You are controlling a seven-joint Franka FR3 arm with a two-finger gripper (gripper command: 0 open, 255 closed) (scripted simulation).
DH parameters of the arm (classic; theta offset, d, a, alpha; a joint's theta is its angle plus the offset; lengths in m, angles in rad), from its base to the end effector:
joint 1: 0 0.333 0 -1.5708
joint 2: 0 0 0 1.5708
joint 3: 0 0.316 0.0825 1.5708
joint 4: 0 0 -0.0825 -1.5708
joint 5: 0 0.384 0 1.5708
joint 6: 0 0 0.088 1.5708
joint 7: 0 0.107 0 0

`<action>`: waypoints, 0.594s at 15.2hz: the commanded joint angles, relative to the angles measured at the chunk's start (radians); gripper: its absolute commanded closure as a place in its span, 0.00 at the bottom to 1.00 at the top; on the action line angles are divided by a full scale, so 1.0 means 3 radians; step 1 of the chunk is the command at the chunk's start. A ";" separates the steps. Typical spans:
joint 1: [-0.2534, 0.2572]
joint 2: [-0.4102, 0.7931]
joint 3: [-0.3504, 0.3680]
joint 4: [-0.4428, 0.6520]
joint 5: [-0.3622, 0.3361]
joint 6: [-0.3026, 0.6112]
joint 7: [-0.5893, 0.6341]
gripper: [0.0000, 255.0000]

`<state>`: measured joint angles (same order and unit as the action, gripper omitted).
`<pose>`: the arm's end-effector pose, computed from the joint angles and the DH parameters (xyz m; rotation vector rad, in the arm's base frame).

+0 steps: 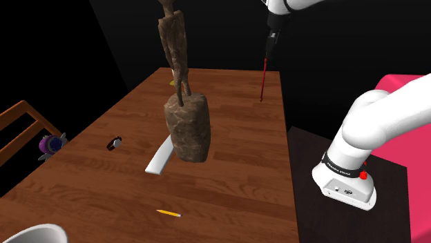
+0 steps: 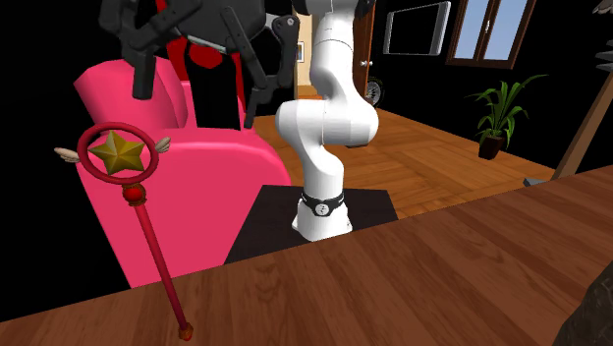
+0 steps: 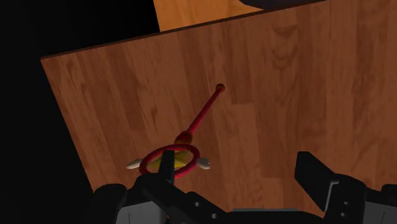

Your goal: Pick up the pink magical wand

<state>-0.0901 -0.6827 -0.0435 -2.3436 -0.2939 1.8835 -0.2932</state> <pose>0.3580 -0.0736 0.5952 2.8131 0.3190 0.2320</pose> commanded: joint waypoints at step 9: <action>-0.0116 0.0184 -0.0143 -0.0101 -0.0357 0.0715 -0.0093 0.00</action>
<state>-0.1235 -0.6290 -0.0847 -2.3630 -0.3976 2.0844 -0.3238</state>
